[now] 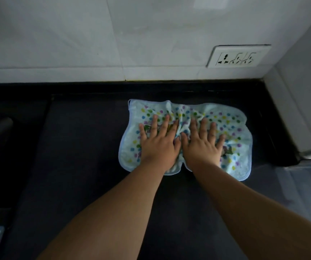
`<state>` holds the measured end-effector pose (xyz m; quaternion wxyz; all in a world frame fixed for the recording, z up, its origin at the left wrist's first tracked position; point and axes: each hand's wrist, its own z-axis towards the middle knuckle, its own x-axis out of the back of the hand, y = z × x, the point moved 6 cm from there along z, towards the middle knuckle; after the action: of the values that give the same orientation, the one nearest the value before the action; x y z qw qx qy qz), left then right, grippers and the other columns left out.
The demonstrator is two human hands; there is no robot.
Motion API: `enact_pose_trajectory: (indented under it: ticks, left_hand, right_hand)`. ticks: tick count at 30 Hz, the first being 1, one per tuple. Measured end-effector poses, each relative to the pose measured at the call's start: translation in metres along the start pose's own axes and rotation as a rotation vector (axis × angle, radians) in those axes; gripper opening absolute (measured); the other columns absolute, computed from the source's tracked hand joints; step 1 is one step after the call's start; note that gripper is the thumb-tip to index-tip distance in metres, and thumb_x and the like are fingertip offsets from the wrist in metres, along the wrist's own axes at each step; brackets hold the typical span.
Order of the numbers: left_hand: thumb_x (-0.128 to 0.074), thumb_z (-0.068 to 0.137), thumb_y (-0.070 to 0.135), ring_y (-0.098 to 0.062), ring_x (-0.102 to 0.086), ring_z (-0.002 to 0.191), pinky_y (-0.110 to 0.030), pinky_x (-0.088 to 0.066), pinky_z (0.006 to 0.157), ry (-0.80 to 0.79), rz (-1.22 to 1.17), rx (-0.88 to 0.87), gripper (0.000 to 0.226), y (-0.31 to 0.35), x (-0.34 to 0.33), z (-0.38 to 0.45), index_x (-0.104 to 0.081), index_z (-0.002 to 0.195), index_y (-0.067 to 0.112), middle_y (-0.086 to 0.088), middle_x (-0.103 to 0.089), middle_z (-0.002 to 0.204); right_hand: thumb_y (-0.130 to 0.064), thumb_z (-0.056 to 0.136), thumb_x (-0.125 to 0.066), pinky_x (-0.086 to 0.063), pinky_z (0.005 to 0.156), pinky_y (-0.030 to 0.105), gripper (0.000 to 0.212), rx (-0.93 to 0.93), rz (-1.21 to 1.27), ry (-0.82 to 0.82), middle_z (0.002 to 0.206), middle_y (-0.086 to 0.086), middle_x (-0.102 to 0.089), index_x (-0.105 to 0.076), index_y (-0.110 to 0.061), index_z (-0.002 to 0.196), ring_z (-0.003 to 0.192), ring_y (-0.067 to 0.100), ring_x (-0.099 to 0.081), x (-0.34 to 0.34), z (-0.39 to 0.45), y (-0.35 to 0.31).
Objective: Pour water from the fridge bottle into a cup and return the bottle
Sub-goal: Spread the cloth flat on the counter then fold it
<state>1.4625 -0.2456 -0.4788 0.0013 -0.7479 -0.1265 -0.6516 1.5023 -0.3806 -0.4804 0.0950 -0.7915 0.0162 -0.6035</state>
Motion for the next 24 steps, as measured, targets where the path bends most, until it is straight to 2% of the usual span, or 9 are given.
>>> enact_pose_trajectory:
  ticks: [2,6,9,12,16,21,24]
  left_hand:
    - [-0.014,0.104,0.061,-0.021,0.016,0.160,-0.063,0.007,0.124,-0.001,0.013,0.017,0.063,-0.027,0.002,-0.008,0.001,0.164,0.045,0.013,0.009,0.174]
    - [-0.009,0.098,0.072,-0.021,0.016,0.160,-0.061,0.010,0.125,-0.003,0.007,0.274,0.071,-0.107,0.008,-0.042,0.007,0.162,0.048,0.013,0.010,0.174]
    - [-0.003,0.095,0.073,-0.022,0.018,0.160,-0.063,0.008,0.125,-0.017,0.010,0.362,0.073,-0.123,0.008,-0.072,0.012,0.162,0.046,0.011,0.014,0.174]
    - [-0.001,0.098,0.066,-0.025,0.017,0.160,-0.067,0.002,0.123,-0.006,0.028,0.344,0.072,-0.105,-0.002,-0.104,0.010,0.164,0.041,0.007,0.013,0.174]
    - [-0.023,0.102,0.057,-0.032,-0.007,0.161,-0.072,-0.013,0.120,0.039,0.040,0.283,0.069,-0.064,-0.013,-0.147,-0.022,0.165,0.029,-0.001,-0.014,0.174]
    - [-0.043,0.097,0.050,-0.039,-0.021,0.158,-0.073,-0.026,0.115,0.077,0.006,0.088,0.073,0.024,-0.027,-0.183,-0.033,0.162,0.019,-0.007,-0.024,0.172]
    - [-0.048,0.094,0.055,-0.037,-0.020,0.158,-0.073,-0.026,0.115,0.059,-0.009,0.016,0.078,0.042,-0.030,-0.184,-0.032,0.162,0.021,-0.005,-0.024,0.172]
  right_hand:
    - [-0.069,0.099,-0.002,0.012,0.124,0.059,0.070,0.077,-0.008,-0.010,0.172,-0.006,0.019,0.011,-0.040,0.162,0.156,0.025,0.028,-0.006,-0.007,-0.025]
    - [-0.077,0.094,0.000,0.015,0.123,0.059,0.077,0.265,-0.014,-0.048,0.170,-0.008,0.022,0.015,-0.042,0.161,0.154,0.026,0.030,-0.017,-0.027,-0.073]
    - [-0.073,0.097,-0.001,0.016,0.122,0.060,0.074,0.356,-0.023,-0.064,0.171,-0.008,0.021,0.016,-0.040,0.161,0.154,0.025,0.032,-0.028,-0.059,-0.095]
    - [-0.068,0.101,-0.001,0.017,0.123,0.058,0.070,0.405,-0.026,-0.090,0.170,-0.009,0.023,0.016,-0.037,0.161,0.153,0.021,0.033,-0.032,-0.087,-0.092]
    - [-0.070,0.100,-0.006,0.016,0.125,0.054,0.068,0.374,0.016,-0.095,0.168,-0.017,0.025,0.018,-0.046,0.159,0.152,0.013,0.035,-0.030,-0.119,-0.052]
    - [-0.068,0.095,-0.033,-0.009,0.127,0.055,0.074,0.159,0.031,0.029,0.172,-0.019,-0.002,-0.009,-0.048,0.162,0.161,0.014,0.004,-0.031,-0.163,0.036]
    - [-0.068,0.092,-0.038,-0.014,0.126,0.056,0.080,0.063,0.020,0.040,0.172,-0.017,-0.007,-0.010,-0.045,0.163,0.161,0.016,-0.002,-0.033,-0.177,0.072]
